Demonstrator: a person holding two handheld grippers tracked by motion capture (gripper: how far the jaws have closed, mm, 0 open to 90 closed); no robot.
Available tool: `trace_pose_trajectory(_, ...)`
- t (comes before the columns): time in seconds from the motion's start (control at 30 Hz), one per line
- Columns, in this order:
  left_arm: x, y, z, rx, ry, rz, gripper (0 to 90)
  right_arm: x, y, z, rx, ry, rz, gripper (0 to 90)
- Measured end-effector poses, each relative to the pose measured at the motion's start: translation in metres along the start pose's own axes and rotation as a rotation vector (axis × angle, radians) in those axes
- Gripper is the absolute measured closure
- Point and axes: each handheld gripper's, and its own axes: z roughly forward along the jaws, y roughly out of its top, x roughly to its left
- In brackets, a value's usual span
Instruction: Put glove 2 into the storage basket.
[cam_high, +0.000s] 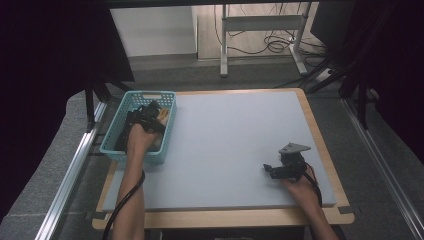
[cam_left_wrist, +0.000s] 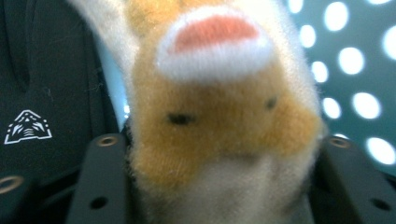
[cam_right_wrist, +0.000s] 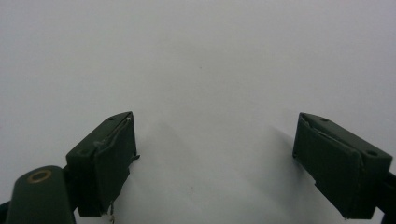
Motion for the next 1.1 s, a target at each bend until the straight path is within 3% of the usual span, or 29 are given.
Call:
trace_pose_trajectory(0.13,0.007,-0.005,0.003,0.014,-0.002,-0.012,23.4,0.000,0.000,0.000,0.000,0.001,-0.001,13.1)
trace_pose_trajectory(0.23,0.010,-0.007,0.000,0.006,-0.008,0.001,16.5,0.000,0.000,0.000,0.000,0.001,-0.001,13.1)
trace_pose_trajectory(0.33,0.011,-0.010,-0.011,-0.037,-0.015,0.003,8.1,0.000,0.000,0.000,0.000,-0.001,0.000,13.1)
trace_pose_trajectory(0.53,0.013,-0.011,-0.029,-0.084,0.003,0.000,6.2,0.000,0.000,0.000,0.000,-0.001,-0.001,13.1)
trace_pose_trajectory(0.77,0.013,-0.016,-0.050,-0.182,0.013,-0.003,6.5,0.000,0.000,0.000,0.000,-0.002,-0.002,13.1)
trace_pose_trajectory(0.93,0.009,-0.022,-0.062,-0.267,-0.045,-0.005,4.9,0.000,0.000,0.000,-0.001,-0.002,-0.003,13.1)
trace_pose_trajectory(1.1,0.007,-0.028,-0.070,-0.308,-0.075,0.003,4.1,0.000,0.000,0.000,-0.001,-0.003,-0.004,13.1)
